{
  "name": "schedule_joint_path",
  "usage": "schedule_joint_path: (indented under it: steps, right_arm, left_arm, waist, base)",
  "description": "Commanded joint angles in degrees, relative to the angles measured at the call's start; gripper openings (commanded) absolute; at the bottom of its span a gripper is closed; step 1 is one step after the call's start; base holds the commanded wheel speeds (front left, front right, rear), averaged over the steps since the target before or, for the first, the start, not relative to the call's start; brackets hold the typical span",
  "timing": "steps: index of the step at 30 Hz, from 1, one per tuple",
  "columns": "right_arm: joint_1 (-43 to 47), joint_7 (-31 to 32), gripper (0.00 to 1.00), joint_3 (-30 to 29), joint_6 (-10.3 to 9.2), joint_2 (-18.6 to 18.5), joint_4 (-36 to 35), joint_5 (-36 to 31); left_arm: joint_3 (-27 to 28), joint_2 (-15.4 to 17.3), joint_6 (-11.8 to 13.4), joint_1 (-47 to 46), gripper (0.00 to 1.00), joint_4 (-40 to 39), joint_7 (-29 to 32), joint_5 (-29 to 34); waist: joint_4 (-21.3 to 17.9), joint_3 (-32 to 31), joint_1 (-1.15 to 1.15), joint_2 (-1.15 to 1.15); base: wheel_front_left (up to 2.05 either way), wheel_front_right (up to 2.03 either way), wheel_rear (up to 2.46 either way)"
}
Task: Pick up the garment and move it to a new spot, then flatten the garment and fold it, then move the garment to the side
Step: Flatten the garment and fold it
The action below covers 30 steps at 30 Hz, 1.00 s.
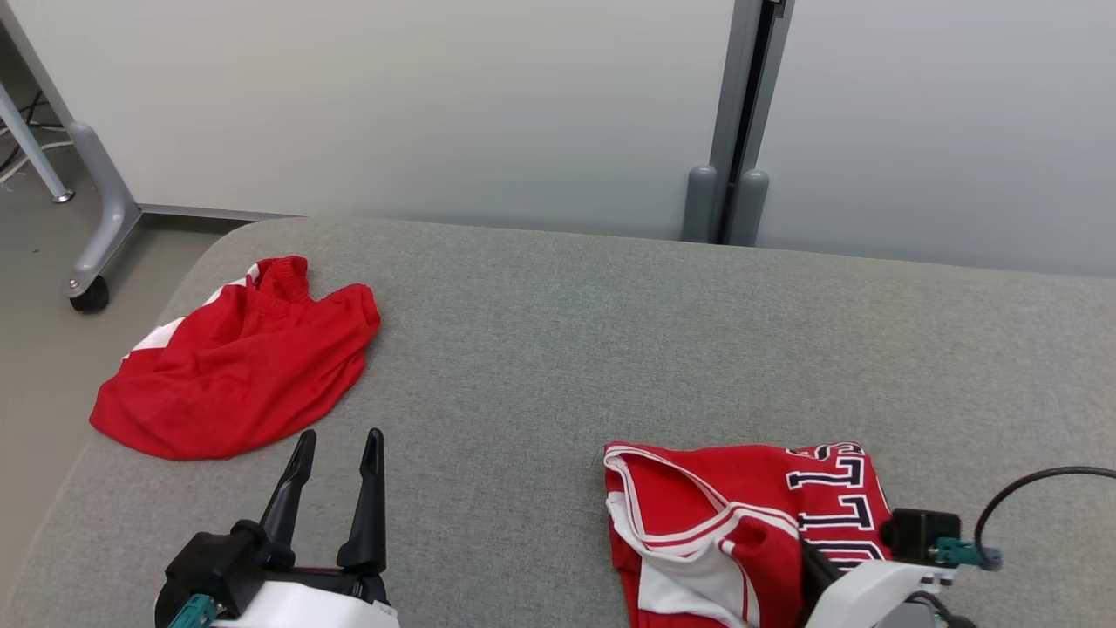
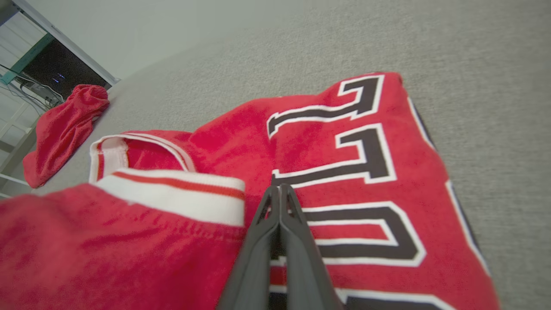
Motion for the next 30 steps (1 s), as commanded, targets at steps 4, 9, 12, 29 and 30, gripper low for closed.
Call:
schedule_joint_path:
  steps: [4,9,12,29,30]
  right_arm:
    - [-0.11,-0.10,0.00,8.93,0.11,0.48,-0.62,5.16]
    - [0.42,1.16,0.00,20.37,0.11,0.09,-2.63,10.45]
    - [-0.21,0.98,0.00,25.45,0.11,-0.80,-4.92,14.31]
    - [-7.97,-14.90,1.00,19.36,0.11,-17.20,-18.34,14.86]
    - [-8.16,-15.42,1.00,17.71,0.11,-17.84,-18.90,14.13]
  left_arm:
    - [0.41,0.02,-0.43,-0.22,1.00,0.17,-0.27,0.51]
    - [0.20,-0.15,-0.57,-0.02,1.00,0.53,-0.27,0.75]
    - [0.22,-0.26,-0.50,-0.09,1.00,0.64,-0.27,0.77]
    - [0.60,-0.35,-0.31,0.30,1.00,-0.24,-0.27,2.16]
    - [0.71,-0.30,-0.27,0.20,1.00,-0.27,-0.27,2.32]
  waist:
    - [0.90,0.01,0.00,0.00]
    - [1.35,-0.21,0.00,0.00]
    - [1.36,-0.29,0.00,0.00]
    - [-2.20,-0.28,0.00,0.00]
    - [-2.56,-0.26,0.00,0.00]
  base:
    - [0.00,0.00,0.00]
    - [0.00,0.00,0.00]
    - [0.00,0.00,0.00]
    - [0.00,0.00,0.00]
    - [0.00,0.00,0.00]
